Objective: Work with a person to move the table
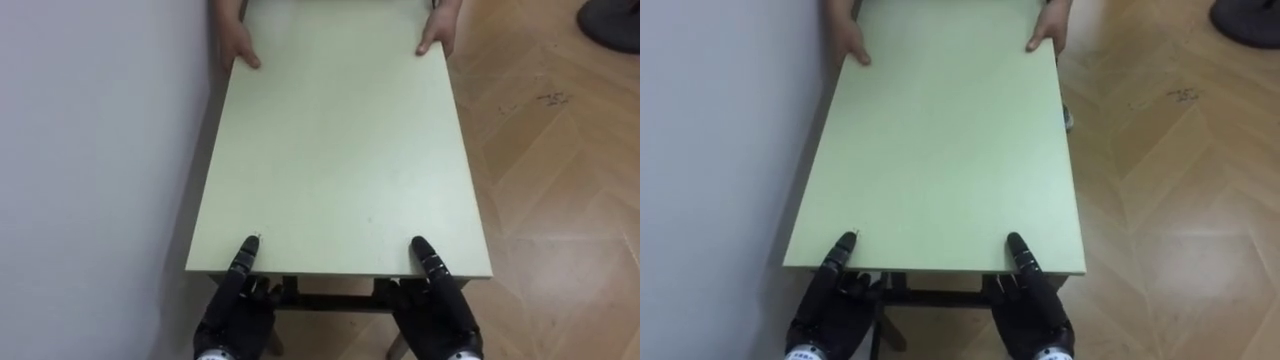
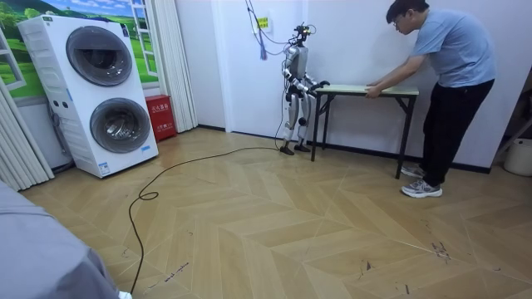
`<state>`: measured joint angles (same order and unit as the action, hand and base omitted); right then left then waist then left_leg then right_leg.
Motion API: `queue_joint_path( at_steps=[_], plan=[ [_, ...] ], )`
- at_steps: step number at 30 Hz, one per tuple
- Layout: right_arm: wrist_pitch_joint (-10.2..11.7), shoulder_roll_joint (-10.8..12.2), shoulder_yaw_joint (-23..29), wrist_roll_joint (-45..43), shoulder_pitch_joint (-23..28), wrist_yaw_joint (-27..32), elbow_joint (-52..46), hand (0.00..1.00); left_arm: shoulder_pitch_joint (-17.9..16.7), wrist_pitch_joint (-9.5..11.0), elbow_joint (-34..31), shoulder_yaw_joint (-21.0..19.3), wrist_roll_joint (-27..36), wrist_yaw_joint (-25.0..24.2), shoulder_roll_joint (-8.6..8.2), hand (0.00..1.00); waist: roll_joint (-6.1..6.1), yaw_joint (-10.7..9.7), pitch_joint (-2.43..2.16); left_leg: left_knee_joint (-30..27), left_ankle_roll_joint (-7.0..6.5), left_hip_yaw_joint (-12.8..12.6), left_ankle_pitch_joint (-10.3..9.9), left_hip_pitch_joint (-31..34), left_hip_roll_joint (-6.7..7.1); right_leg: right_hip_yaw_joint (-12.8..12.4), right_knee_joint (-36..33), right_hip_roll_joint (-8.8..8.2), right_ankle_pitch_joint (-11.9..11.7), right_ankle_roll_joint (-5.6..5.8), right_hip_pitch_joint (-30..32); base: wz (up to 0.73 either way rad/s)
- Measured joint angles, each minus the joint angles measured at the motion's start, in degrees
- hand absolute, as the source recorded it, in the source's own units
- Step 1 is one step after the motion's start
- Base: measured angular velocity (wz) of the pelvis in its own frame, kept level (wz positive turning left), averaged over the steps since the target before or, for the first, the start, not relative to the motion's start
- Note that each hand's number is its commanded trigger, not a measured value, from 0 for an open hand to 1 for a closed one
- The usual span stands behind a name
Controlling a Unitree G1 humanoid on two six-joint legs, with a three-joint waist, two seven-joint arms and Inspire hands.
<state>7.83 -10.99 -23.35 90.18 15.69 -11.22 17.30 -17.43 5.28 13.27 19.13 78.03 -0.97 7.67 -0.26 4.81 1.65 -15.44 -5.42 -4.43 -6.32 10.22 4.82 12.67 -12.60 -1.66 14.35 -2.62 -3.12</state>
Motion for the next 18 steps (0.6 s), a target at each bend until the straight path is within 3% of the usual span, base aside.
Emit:
queue_joint_path(
  at_steps=[2,6,8,10,11,15,18],
  plan=[
    [-0.4,0.07,0.05,0.0,-0.08,-0.7,0.52,1.0,0.26,0.01,0.76,0.0,-0.01,-0.97,0.0,0.87,0.05,0.0,-0.03,0.04,0.0,0.0,0.0,-0.02,-0.03,0.04,0.0,0.01,0.0,0.0,0.02,0.0],
    [-1.13,0.24,0.24,-0.04,-0.63,-2.72,2.26,1.0,0.81,0.05,2.97,-0.39,-1.02,-3.28,-0.02,0.58,0.09,0.0,-0.04,0.07,0.0,0.0,0.0,-0.04,-0.04,0.06,0.0,0.02,0.0,0.0,0.0,0.0],
    [-1.63,0.32,0.59,-0.05,-0.77,-3.12,2.74,0.97,1.03,0.01,3.8,-0.46,-1.28,-4.4,-0.05,0.5,0.16,0.0,-0.03,0.08,0.0,0.01,0.0,-0.1,-0.04,0.07,0.0,0.02,0.0,0.0,0.04,0.0],
    [-1.8,0.35,0.73,-0.05,-1.05,-3.26,3.19,0.4,1.31,0.06,4.81,-0.44,-6.41,-4.94,0.48,0.2,0.16,0.0,-0.02,0.09,0.0,0.0,0.0,-0.24,-0.04,0.06,0.0,0.01,0.0,0.0,0.01,0.0],
    [-1.95,0.4,0.76,-0.06,-1.21,-3.27,3.42,0.02,1.53,0.02,5.07,-0.4,-7.88,-4.94,0.78,0.0,0.18,-0.01,-0.02,0.1,0.0,0.01,0.0,-0.31,-0.04,0.06,0.0,0.01,0.0,0.0,-0.06,0.0],
    [-2.94,1.22,2.12,-3.18,-1.64,-4.02,5.4,0.0,3.66,-0.28,9.05,-0.98,-16.19,-5.93,0.87,0.0,0.23,-0.14,-0.04,0.07,-0.01,0.04,-0.1,-1.2,-0.03,0.14,0.01,0.01,0.0,0.0,-0.96,0.0],
    [-3.9,0.28,2.04,-8.35,-1.73,-5.43,5.4,0.0,4.27,-0.51,9.96,-1.03,-17.45,-6.07,0.88,0.0,0.3,-0.19,-0.18,-0.04,-0.03,0.02,-0.1,-1.33,-0.04,0.08,-0.02,-0.01,0.0,0.0,-1.12,-0.02]
  ],
)
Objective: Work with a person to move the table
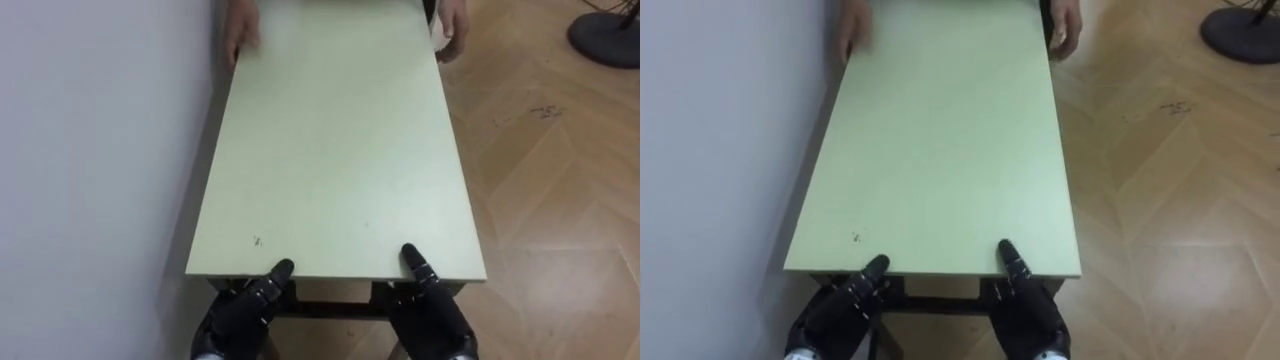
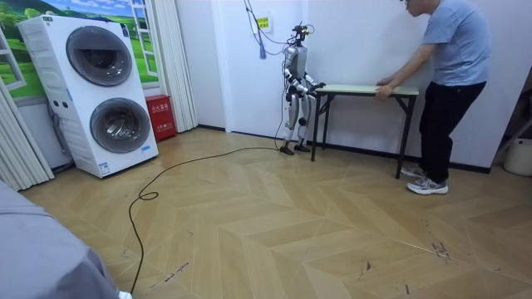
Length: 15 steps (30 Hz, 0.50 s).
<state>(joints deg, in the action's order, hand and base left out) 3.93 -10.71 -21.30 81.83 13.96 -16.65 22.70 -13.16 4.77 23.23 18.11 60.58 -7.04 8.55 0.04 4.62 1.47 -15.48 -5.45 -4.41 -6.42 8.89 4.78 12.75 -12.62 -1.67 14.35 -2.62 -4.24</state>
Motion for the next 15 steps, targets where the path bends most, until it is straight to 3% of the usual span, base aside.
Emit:
queue_joint_path(
  at_steps=[8,11,12,15],
  plan=[
    [-2.85,-0.5,-0.08,-2.52,-0.01,-1.65,-0.01,0.0,0.06,-3.67,0.01,0.15,-0.05,-0.38,0.07,0.0,-0.19,0.01,-0.25,-0.27,-0.19,0.06,-0.21,-0.24,0.04,0.0,0.02,-0.03,0.15,0.26,-0.56,0.0],
    [-2.99,-0.56,-0.1,-2.54,0.05,-1.72,0.0,0.0,-0.05,-4.76,0.03,0.19,-0.03,-0.48,0.42,0.0,-0.34,-0.01,-0.38,-0.46,-0.26,0.05,-0.15,-0.18,0.1,0.02,0.67,-0.09,0.22,0.36,-0.58,0.0],
    [-3.18,-0.61,-0.1,-2.7,0.26,-1.72,0.01,0.0,-0.16,-4.85,0.15,0.19,-0.08,-0.53,0.53,0.0,-0.29,-0.04,-0.76,-0.49,-0.31,0.04,-0.12,-0.18,0.11,0.01,0.92,-0.07,0.16,0.42,-0.67,0.0],
    [-3.85,-0.83,-0.09,-3.63,0.67,-1.77,0.02,0.0,-0.37,-4.92,0.44,0.21,-0.17,-0.63,1.5,0.0,-0.05,-0.13,-1.11,-0.85,-0.33,0.03,-0.11,-0.27,0.2,-0.02,1.07,-0.03,0.16,0.43,-0.88,0.0]
  ],
)
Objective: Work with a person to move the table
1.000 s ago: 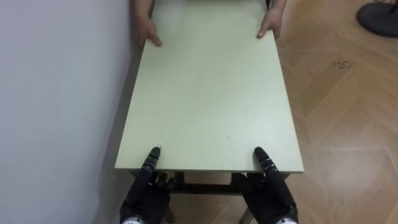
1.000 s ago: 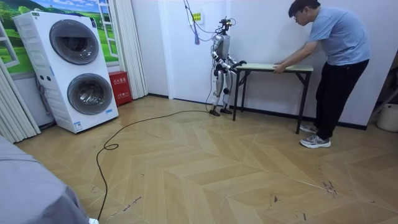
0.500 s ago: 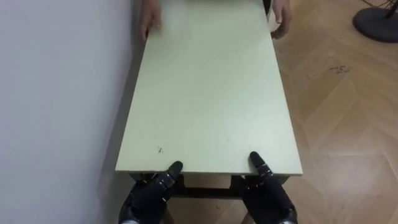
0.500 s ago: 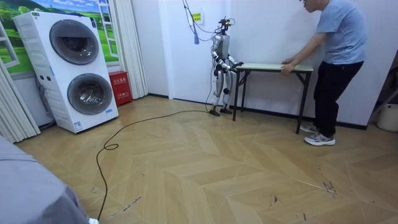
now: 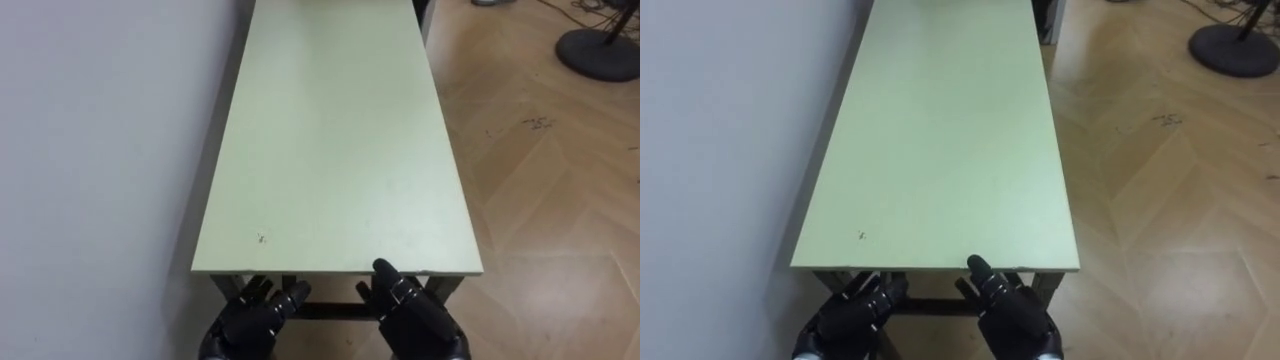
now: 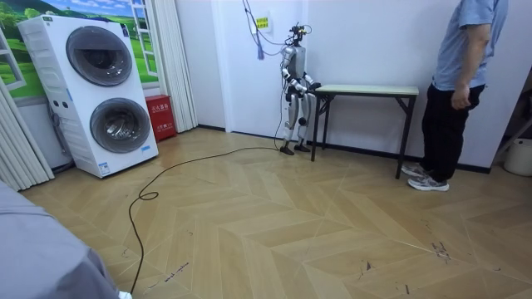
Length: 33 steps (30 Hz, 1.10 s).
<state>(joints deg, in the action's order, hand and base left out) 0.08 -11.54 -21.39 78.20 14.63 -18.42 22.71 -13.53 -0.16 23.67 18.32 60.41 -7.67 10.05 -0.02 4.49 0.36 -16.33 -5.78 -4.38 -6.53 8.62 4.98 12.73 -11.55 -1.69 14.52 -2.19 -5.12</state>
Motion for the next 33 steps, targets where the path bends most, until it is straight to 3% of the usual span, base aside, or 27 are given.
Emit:
queue_joint_path(
  at_steps=[8,12,14,18,23,27,33],
  plan=[
    [-0.39,-0.47,-0.38,-1.38,-0.02,0.03,0.58,0.0,-0.16,-0.42,0.02,0.01,-0.88,0.0,0.59,0.0,-0.03,-0.2,0.06,0.73,-0.01,0.0,0.0,-0.23,0.26,0.03,-0.18,0.04,-0.01,0.05,-0.13,0.0],
    [-0.97,-0.78,-0.41,-3.85,-0.13,-0.57,1.45,0.0,-0.14,-0.86,0.25,0.02,-2.71,0.0,0.56,0.0,-0.33,-0.23,0.74,0.99,-0.14,0.01,-0.23,-0.39,0.25,0.12,-0.16,-0.06,-0.02,0.07,-0.43,0.0],
    [-1.01,-0.83,-0.46,-5.89,-0.14,-1.24,1.65,0.0,-0.13,-0.88,0.56,0.03,-2.84,0.0,0.56,0.0,-0.5,-0.79,0.91,0.99,-0.18,0.09,-0.29,-0.25,0.29,0.09,-0.16,0.03,-0.03,0.1,-0.54,0.03],
    [-1.67,-0.75,-0.43,-13.09,-0.81,-2.49,3.86,0.0,-0.14,-1.47,1.06,0.04,-9.47,-0.23,0.76,0.0,-0.43,-1.31,1.02,0.99,-0.23,0.37,-0.29,-0.21,0.46,0.21,-0.13,-0.11,-0.03,0.26,-0.34,0.03],
    [-2.16,-1.44,0.07,-26.95,-1.83,-3.11,7.64,0.0,-0.24,-1.48,1.86,-0.1,-13.65,-1.75,0.74,0.0,-0.14,-1.48,0.79,1.06,-0.35,0.63,-0.33,0.18,0.6,0.13,-0.16,0.03,-0.24,0.6,0.14,0.0],
    [-2.21,-2.1,0.13,-37.54,-1.93,-3.11,10.98,0.0,-0.61,-1.5,3.42,-0.17,-15.36,-2.0,1.23,0.0,0.89,-1.06,-0.07,0.99,-0.4,0.68,-0.34,0.07,0.64,0.11,-0.17,-0.01,-0.26,0.64,0.04,0.0],
    [-2.14,-2.44,0.35,-43.54,-2.39,-1.94,15.14,0.0,-0.88,-1.47,8.28,-0.12,-17.91,-2.02,1.66,0.0,0.9,-1.38,-0.06,1.11,-0.53,0.74,-0.4,0.15,0.69,0.22,-0.2,-0.07,-0.28,0.68,0.16,0.0]
  ],
)
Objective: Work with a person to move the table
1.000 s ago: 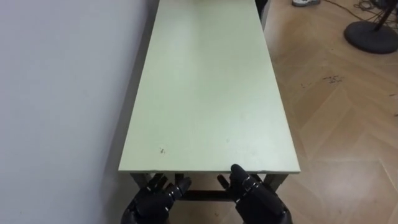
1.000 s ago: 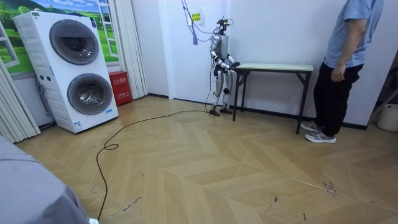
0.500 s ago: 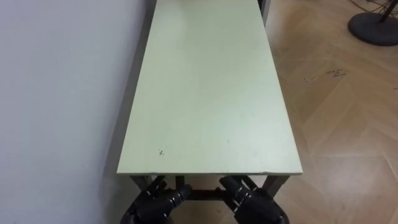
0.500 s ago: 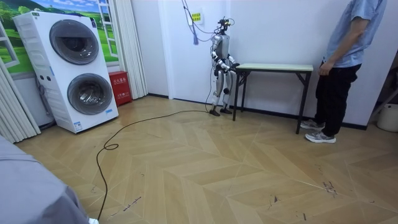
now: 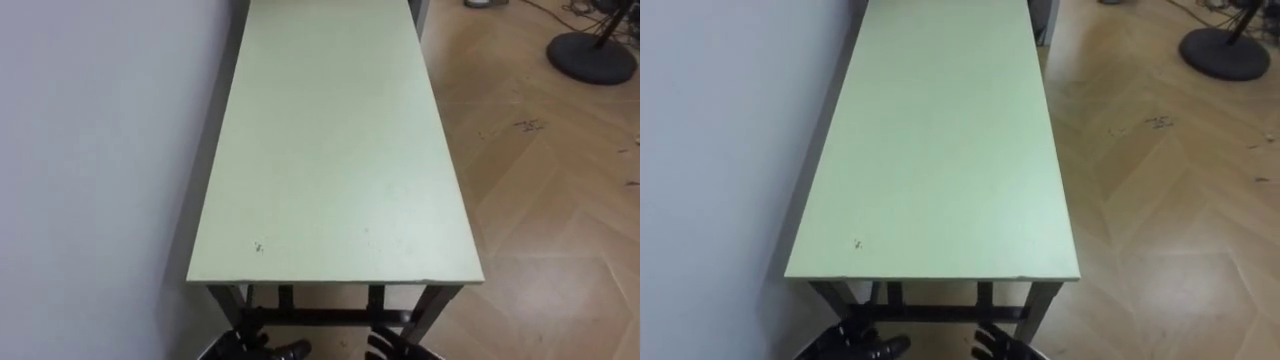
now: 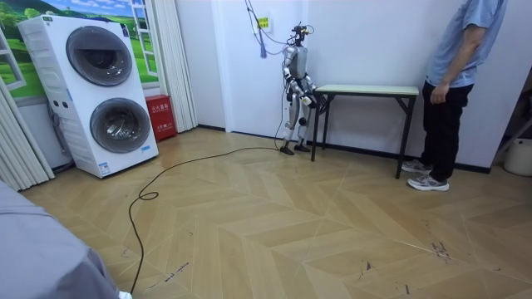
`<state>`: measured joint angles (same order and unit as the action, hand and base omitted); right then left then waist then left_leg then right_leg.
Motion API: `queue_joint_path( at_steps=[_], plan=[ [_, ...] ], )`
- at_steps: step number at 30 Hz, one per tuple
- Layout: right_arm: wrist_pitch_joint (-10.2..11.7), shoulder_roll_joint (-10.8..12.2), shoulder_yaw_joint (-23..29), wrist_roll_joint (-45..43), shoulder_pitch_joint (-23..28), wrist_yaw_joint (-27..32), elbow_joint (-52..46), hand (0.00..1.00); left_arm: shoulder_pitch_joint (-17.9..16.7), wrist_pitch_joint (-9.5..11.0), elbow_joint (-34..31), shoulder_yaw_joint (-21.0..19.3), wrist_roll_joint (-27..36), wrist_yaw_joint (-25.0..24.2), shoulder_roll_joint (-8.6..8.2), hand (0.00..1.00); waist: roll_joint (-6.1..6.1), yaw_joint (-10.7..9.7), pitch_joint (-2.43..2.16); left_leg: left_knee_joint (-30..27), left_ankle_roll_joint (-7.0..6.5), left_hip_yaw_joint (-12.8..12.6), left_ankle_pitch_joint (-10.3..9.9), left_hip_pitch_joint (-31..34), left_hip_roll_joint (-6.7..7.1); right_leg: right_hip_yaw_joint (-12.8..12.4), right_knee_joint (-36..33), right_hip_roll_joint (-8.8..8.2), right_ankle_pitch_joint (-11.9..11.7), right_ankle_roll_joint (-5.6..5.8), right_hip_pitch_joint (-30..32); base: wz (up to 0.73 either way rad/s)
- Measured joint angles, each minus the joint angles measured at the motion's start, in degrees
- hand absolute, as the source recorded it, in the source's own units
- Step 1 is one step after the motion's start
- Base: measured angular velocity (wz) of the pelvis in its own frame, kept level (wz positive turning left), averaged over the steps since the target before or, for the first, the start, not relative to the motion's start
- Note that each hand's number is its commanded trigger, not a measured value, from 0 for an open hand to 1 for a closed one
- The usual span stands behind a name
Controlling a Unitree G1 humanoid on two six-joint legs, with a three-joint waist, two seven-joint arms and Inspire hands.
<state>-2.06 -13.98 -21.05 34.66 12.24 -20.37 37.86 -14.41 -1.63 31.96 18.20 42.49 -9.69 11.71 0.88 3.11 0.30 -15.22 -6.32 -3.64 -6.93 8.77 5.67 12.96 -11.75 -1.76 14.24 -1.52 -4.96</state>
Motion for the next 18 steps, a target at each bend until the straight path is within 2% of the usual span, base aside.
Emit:
queue_joint_path(
  at_steps=[4,7,9,13,18],
  plan=[
    [0.15,0.09,0.35,-2.46,-0.84,0.33,4.67,0.0,0.06,0.65,1.31,-0.04,-0.17,0.02,0.35,0.0,-0.06,-0.06,0.03,-0.05,-0.1,0.15,0.09,-0.03,0.06,0.17,0.02,-0.02,0.0,0.0,-0.12,0.0],
    [0.16,0.2,0.79,-3.76,-2.08,2.48,11.35,0.0,1.81,1.5,9.67,-0.13,-2.06,0.77,0.28,0.0,-0.05,-0.12,0.05,-0.04,-0.09,0.1,0.09,-0.21,0.06,0.06,0.09,0.02,-0.01,0.0,-0.31,0.0],
    [0.16,0.19,1.83,-3.53,-1.87,3.25,13.55,0.0,1.91,2.06,10.91,-0.39,-2.96,1.29,0.21,0.0,-0.12,0.02,0.07,-0.01,-0.09,-0.03,0.07,-0.19,0.03,0.06,0.11,0.01,-0.02,0.01,-0.21,0.0],
    [0.24,0.3,2.47,-3.54,-1.88,5.43,17.39,0.0,2.77,2.5,14.45,-1.46,-6.16,2.0,-1.06,0.0,-0.18,0.04,0.0,0.31,-0.04,-0.14,0.12,-0.47,-0.01,-0.04,0.07,0.01,-0.02,0.01,-0.25,-0.01],
    [0.33,1.28,5.38,-4.31,-1.43,8.51,22.62,0.0,2.49,2.93,19.07,-5.15,-15.68,5.06,-3.81,0.0,0.01,0.01,0.03,1.69,0.16,-0.9,0.23,-2.26,-0.08,-0.15,0.21,-0.16,-0.02,0.02,-1.16,-0.1]
  ],
)
